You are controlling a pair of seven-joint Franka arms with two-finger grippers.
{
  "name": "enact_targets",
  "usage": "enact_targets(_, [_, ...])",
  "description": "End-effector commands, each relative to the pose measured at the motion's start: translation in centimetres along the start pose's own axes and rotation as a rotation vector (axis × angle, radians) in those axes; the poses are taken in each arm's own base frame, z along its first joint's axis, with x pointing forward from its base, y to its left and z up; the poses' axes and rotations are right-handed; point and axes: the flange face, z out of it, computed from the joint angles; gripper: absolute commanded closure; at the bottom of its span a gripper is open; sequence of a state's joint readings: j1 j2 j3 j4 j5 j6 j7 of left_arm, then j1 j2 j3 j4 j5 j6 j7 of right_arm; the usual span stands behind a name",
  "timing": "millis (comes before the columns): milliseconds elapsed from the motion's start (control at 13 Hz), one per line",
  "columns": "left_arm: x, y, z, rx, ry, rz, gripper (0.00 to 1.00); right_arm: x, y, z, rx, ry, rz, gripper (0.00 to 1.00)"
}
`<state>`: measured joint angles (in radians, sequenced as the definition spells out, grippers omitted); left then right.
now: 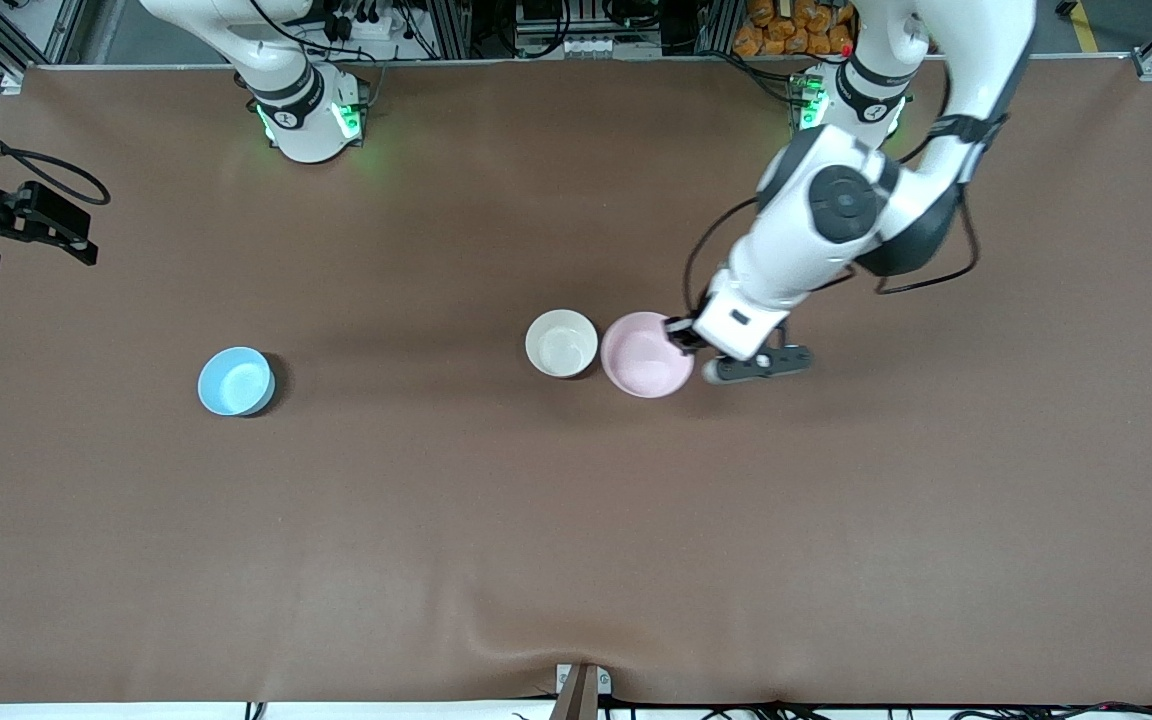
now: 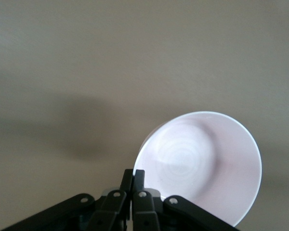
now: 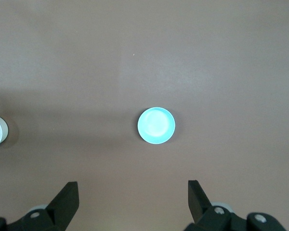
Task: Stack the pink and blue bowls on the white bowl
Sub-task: 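Carry the pink bowl with the left gripper over the white bowl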
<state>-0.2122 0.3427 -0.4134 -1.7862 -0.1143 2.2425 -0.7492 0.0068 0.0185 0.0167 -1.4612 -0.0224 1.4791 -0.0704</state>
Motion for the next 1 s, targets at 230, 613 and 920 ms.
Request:
enact_targets(230, [-3.6,5.3,6.5,0.097,-0.008,0.031,1.0,-0.2,0.3,-0.3,0.016,0.006,0.004,0.0])
enact_targets(613, [-8.6,7.8,12.4,0.144,-0.002,0.011,1.0,-0.2,0.3,-0.4,0.016,0.008,0.004,0.0])
enact_targets(920, [-10.5,8.3,15.1,0.13,-0.008,-0.01,1.0,-0.1,0.3,-0.3,0.016,0.006,0.004,0.0])
